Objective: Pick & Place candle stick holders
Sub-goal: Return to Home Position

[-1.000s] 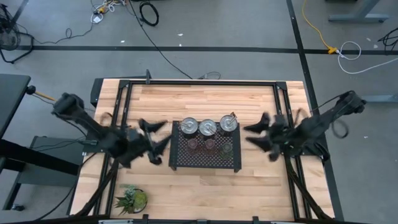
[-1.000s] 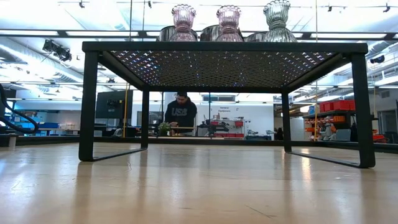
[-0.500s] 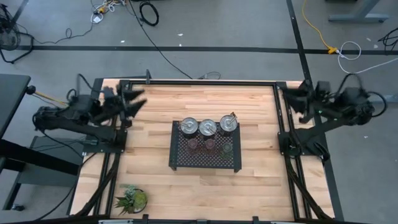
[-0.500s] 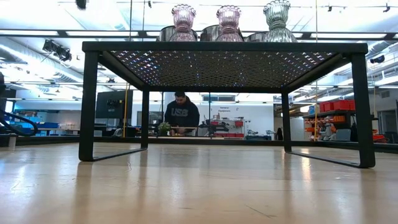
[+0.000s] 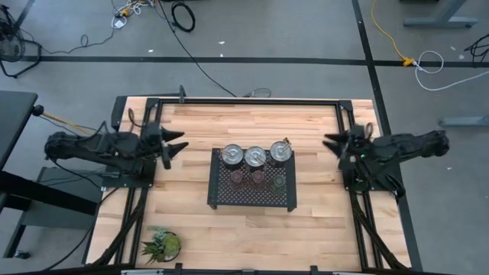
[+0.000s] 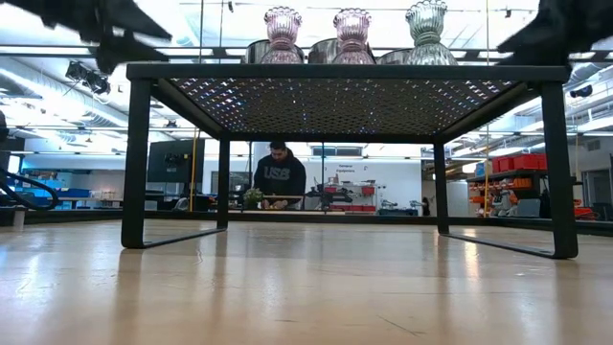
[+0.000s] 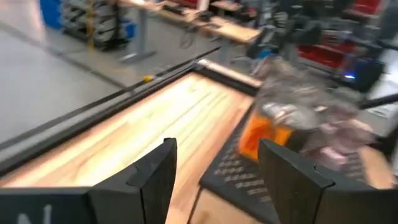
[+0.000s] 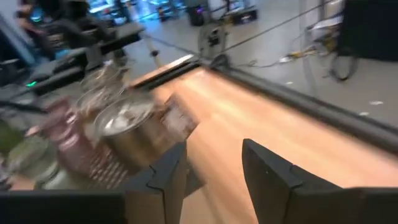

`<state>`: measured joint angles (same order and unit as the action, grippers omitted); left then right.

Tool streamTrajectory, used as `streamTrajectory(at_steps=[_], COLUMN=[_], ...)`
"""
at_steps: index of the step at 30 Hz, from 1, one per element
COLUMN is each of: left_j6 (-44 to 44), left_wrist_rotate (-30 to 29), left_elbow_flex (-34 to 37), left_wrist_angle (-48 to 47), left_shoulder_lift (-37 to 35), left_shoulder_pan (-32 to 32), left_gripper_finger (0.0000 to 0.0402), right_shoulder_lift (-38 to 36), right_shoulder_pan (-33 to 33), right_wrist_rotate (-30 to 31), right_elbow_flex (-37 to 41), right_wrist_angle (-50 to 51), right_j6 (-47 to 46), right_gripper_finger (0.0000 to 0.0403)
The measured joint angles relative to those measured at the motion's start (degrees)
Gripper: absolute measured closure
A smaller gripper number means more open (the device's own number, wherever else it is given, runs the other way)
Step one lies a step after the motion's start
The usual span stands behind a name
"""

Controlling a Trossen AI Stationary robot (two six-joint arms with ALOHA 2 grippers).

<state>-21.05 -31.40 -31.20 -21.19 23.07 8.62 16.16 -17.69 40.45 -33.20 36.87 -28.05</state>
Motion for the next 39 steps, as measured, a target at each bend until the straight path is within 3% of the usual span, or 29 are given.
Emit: streamTrajectory(at_steps=[5,10,18,21,23,26,32,34,37,39], left_j6=[-4.5,-5.2,-3.9,-4.1,-3.8,-3.8,-8.6,-9.6,-9.6,-8.5], left_wrist_rotate=[-2.0,-0.9,-3.3,-2.6,-1.7,-1.4,-1.4,-1.2,2.9,4.3], left_elbow_flex=[6.9,15.1,25.9,27.9,28.1,28.1,28.1,28.1,28.1,28.1], left_wrist_angle=[5.4,19.1,38.1,43.5,44.6,43.9,35.9,32.6,30.0,30.0], left_shoulder_lift=[0.0,0.1,0.1,0.1,0.0,0.1,0.1,0.2,0.2,0.2], left_shoulder_pan=[0.0,0.0,-0.9,-0.9,-0.9,-0.9,-0.7,-0.7,-0.7,-0.6], left_gripper_finger=[0.0175,0.0175,0.0175,0.0175,0.0175,0.0175,0.0175,0.0175,0.0175,0.0175], right_shoulder_lift=[-4.3,-7.1,-9.6,-9.5,-9.4,-8.7,-8.4,-8.4,-8.4,-8.4], right_shoulder_pan=[0.0,1.8,14.0,18.1,19.3,19.8,19.8,19.8,19.8,19.8], right_wrist_rotate=[-5.1,-4.7,-11.2,-18.9,-24.7,-25.9,-17.9,-18.3,-23.5,-30.2], right_elbow_flex=[12.3,20.5,21.8,21.8,21.8,21.8,21.8,21.8,21.8,21.8], right_wrist_angle=[-16.0,-30.6,-33.9,-36.0,-35.4,-30.7,-17.3,-13.3,-8.6,-7.7], right_j6=[0.8,5.3,7.5,5.8,3.6,2.9,-9.2,-14.4,-15.9,-14.4], right_gripper_finger=[0.025,0.025,0.025,0.025,0.025,0.025,0.025,0.025,0.025,0.025])
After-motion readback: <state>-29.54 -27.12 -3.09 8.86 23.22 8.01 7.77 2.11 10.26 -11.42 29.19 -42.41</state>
